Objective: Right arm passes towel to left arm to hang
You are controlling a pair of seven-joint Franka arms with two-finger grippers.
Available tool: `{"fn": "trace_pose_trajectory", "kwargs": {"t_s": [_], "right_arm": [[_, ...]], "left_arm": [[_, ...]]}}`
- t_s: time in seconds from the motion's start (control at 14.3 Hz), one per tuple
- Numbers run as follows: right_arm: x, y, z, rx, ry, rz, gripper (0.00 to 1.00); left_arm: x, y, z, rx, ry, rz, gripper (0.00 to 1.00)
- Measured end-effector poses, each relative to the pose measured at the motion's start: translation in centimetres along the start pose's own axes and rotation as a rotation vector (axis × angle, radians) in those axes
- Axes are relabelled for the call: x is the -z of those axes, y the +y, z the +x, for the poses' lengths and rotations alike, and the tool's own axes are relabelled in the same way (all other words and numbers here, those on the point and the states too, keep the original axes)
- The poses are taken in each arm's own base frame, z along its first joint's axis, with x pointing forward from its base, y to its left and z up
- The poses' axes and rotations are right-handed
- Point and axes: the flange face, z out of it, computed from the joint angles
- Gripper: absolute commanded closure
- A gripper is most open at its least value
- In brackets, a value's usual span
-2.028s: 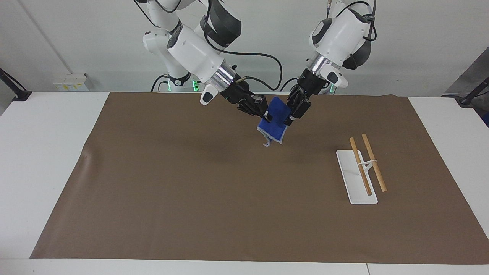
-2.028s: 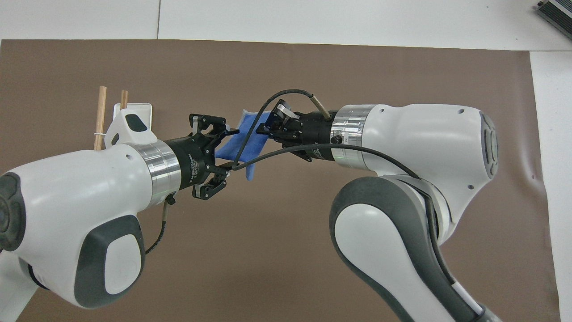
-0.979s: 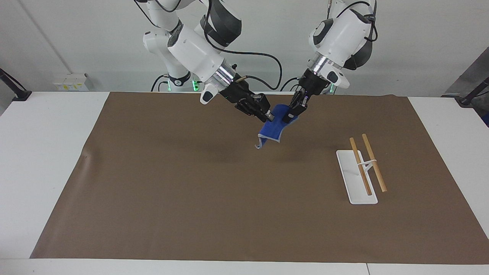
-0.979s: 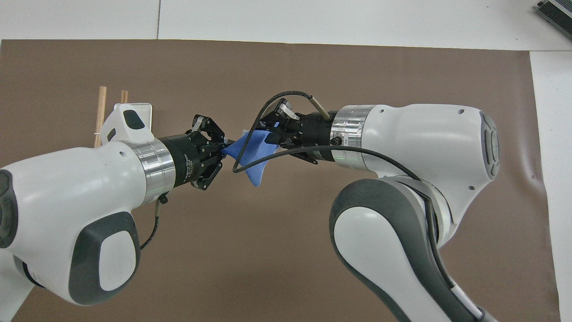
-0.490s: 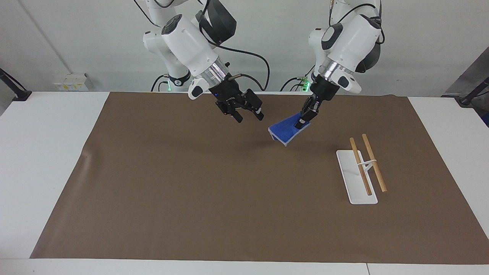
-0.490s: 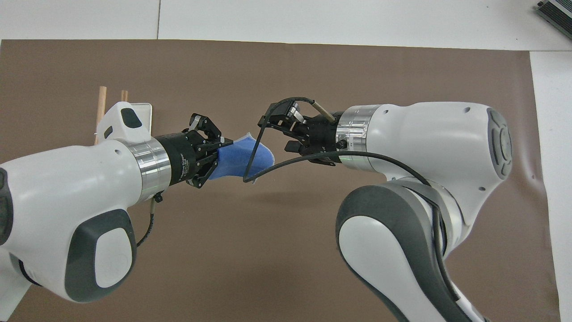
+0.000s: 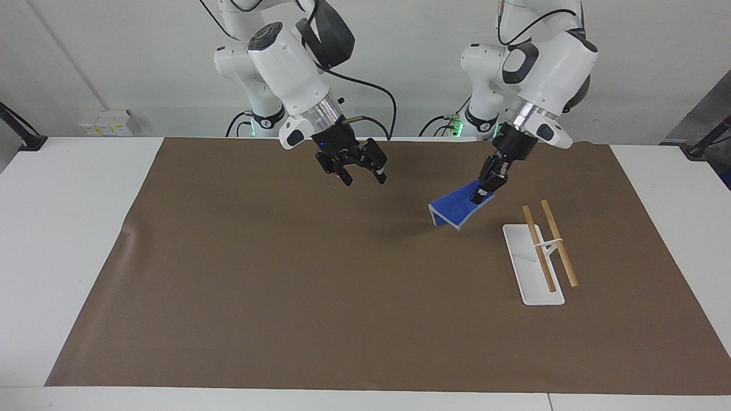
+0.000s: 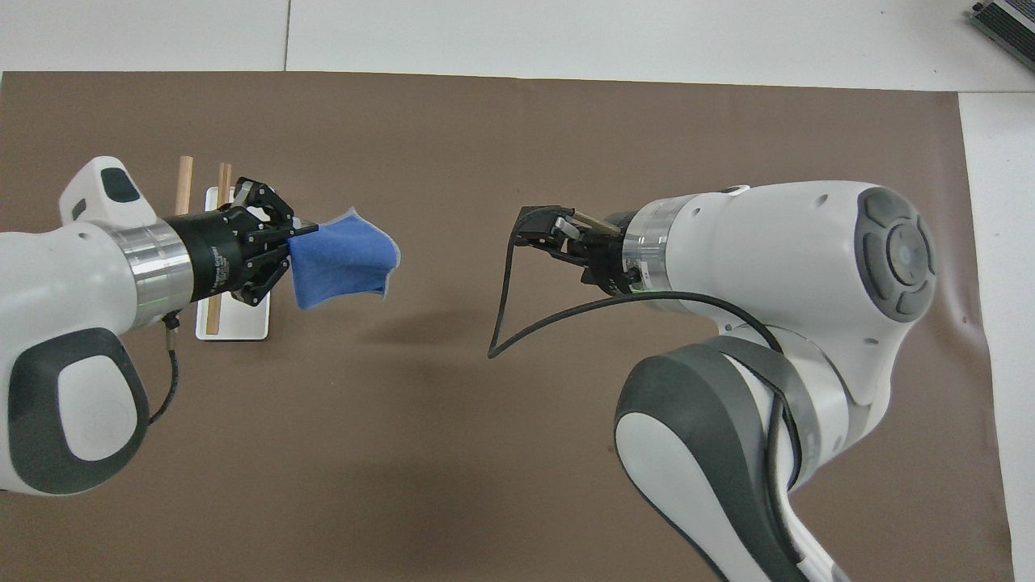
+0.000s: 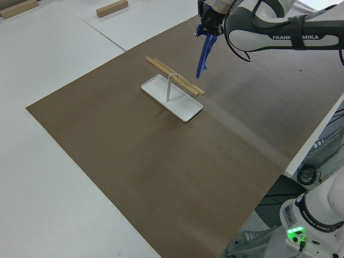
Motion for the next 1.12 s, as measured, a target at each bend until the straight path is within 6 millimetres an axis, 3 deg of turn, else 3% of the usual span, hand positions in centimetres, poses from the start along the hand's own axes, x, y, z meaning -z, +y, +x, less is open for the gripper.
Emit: {"fn": "trace_pose_trajectory", "kwargs": {"t_s": [0.28,0.63,0.77,1.12], "right_arm": [[0.8,1.2,0.6,0.014,0.001,-0.038,0.00],[1.1,1.6,0.6,0.061,0.009,-0.066,0.00],[1.1,1.7,0.7,0.061,0.010,-0.068,0.00],[1.6,2.9,1.9,0.056,0.024,-0.077,0.00]], "left_arm": [[-0.7,-2.7,4.4,0.034,0.043,0.021,1.00],[-3.4,-3.9,6.1,0.054,0.092,0.008,1.00],[-3.9,-3.6,5.5,0.041,0.097,-0.002,1.00],[-4.9,-2.2,1.0,-0.021,0.084,-0.056,1.00]]}}
